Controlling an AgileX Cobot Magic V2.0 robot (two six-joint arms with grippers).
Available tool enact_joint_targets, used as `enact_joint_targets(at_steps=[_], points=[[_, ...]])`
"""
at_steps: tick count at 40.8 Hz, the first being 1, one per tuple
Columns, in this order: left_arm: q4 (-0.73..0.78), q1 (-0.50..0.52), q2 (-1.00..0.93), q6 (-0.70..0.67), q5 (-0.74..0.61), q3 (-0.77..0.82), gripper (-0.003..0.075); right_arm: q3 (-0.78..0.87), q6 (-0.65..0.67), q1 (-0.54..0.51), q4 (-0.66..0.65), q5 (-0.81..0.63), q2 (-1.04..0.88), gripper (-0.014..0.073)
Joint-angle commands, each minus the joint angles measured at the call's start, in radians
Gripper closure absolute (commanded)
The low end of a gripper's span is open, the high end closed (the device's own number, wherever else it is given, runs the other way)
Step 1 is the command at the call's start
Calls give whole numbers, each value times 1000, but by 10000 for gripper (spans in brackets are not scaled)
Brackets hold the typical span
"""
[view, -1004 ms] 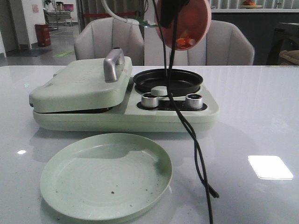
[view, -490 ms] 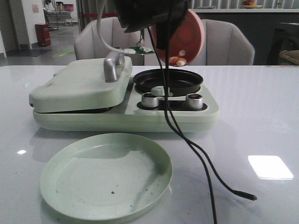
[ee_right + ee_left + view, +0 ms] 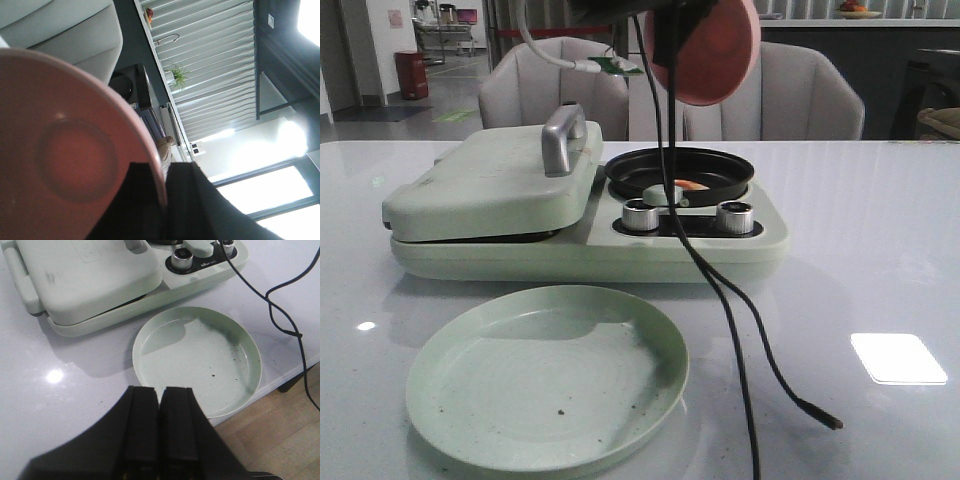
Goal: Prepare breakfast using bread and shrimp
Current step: 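Tilt the pink bowl to tip the shrimp into the frying pan, then carry the empty pink bowl back and set it on the table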
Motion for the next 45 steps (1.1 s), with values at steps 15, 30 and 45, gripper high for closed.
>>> enact_joint_targets(at_steps=[15, 30, 45], points=[[-25, -8, -3, -7, -60, -28, 619, -44, -4, -46, 471, 59, -247, 549], [-25, -8, -3, -7, -60, -28, 619, 225, -135, -228, 987, -62, -512, 550], [-25, -8, -3, -7, -60, -28, 619, 583, -496, -588, 1538, -144, -761, 550]])
